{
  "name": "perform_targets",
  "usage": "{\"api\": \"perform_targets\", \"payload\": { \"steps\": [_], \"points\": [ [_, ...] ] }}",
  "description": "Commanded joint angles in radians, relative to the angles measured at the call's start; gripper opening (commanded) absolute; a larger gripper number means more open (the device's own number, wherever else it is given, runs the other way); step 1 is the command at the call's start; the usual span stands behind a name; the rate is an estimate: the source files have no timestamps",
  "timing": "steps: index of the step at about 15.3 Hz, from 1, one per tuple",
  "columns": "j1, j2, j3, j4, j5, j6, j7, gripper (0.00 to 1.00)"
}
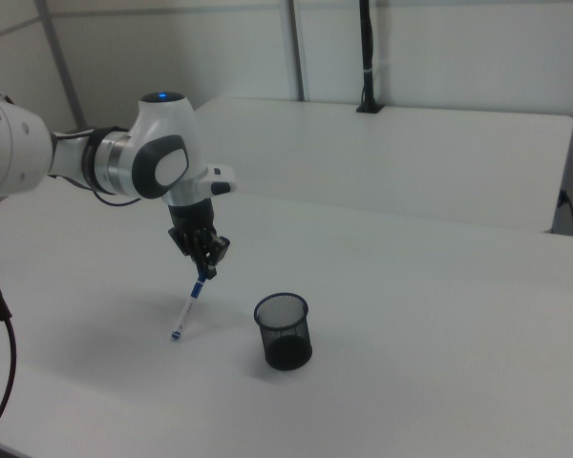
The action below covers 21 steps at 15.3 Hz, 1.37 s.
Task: Remove the marker
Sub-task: 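Carry the marker away from the cup and lower it to the table, then open the gripper to release the marker on the table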
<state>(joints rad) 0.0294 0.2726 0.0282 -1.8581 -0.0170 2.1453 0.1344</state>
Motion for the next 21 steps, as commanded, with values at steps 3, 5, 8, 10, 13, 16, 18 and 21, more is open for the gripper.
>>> {"api": "perform_targets", "payload": {
  "steps": [3,5,8,10,13,16,18,21],
  "points": [
    [0.030,0.074,0.015,0.000,-0.060,0.128,0.065,0.06],
    [0.032,0.086,0.018,-0.003,-0.080,0.137,0.067,0.13],
    [0.032,0.089,0.016,-0.009,-0.087,0.137,0.067,0.37],
    [0.030,0.088,0.016,-0.009,-0.087,0.137,0.067,0.50],
    [0.026,0.077,0.016,-0.001,-0.086,0.133,0.068,0.70],
    [0.021,0.010,0.016,-0.001,-0.084,0.108,0.094,1.00],
    [0.004,-0.038,0.016,0.017,-0.084,0.033,0.096,1.00],
    [-0.017,-0.133,0.016,0.042,-0.084,-0.106,0.096,1.00]
  ]
}}
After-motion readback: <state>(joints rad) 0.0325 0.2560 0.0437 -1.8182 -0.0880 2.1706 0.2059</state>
